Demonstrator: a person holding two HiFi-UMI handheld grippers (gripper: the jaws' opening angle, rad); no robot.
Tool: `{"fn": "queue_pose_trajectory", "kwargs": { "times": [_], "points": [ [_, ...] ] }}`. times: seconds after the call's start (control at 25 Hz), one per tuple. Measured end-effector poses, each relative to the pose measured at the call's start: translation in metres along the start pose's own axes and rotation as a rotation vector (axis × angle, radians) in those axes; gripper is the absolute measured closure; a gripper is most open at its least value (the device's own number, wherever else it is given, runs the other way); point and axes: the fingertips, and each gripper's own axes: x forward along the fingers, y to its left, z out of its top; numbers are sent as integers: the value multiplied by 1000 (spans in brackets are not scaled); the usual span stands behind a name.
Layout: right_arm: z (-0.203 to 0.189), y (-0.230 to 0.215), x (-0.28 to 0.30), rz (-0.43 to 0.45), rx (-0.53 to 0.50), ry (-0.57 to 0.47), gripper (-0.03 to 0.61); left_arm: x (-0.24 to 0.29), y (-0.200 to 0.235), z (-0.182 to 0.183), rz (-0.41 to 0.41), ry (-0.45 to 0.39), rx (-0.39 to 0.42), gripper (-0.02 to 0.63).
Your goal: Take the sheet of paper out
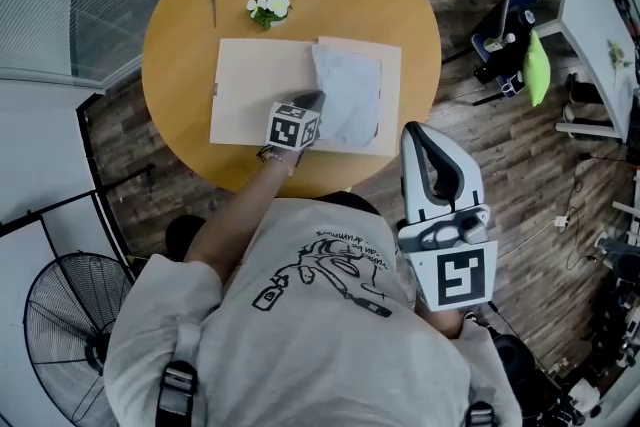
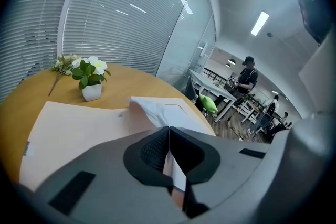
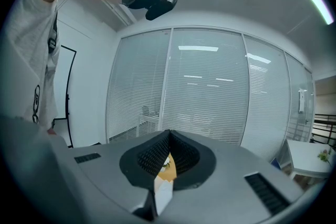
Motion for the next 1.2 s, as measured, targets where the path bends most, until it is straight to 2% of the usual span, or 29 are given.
{"fn": "queue_pose_trajectory", "kwargs": {
  "times": [1.2],
  "points": [
    [3, 1, -21, 11, 2, -23, 572, -75, -34, 36, -10, -160, -44, 592]
  ]
}}
